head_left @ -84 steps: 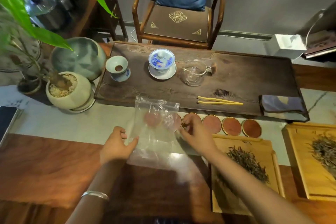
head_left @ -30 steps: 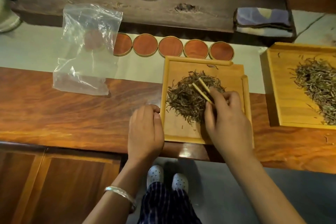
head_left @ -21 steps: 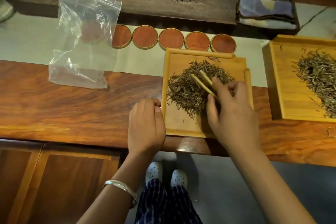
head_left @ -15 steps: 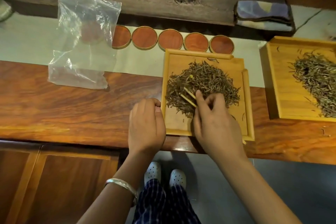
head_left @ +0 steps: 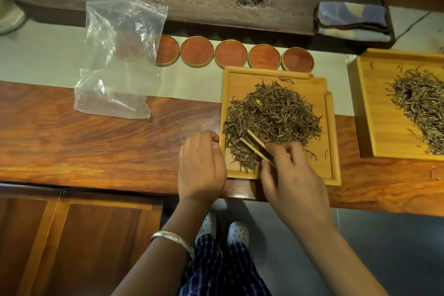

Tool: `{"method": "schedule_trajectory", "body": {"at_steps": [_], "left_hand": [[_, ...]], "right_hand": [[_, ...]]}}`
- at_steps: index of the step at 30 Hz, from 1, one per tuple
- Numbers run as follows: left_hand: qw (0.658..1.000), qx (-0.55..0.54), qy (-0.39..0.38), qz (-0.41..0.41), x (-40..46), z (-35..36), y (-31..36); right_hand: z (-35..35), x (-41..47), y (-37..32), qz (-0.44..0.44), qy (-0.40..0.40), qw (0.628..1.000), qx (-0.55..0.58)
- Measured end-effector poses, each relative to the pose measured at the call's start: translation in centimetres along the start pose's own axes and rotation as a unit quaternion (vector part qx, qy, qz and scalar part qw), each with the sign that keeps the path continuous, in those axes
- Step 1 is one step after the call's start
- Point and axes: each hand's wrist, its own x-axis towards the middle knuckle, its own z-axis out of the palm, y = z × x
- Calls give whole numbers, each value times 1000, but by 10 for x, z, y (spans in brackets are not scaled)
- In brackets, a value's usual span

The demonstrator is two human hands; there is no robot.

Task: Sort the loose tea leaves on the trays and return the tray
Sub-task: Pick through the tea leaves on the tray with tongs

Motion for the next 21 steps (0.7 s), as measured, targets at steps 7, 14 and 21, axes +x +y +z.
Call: {"method": "schedule_trajectory", "body": {"at_steps": [7, 14, 21], "left_hand": [[1000, -3, -6, -4, 1, 0, 0], [1000, -11, -13, -10, 1, 0, 0], [1000, -12, -15, -19, 1, 1, -1]], "right_hand": [[-2, 33, -10, -11, 35, 999, 16], [0, 6, -4, 6, 16, 999, 29], [1, 9, -16, -35, 3, 999, 11]]}}
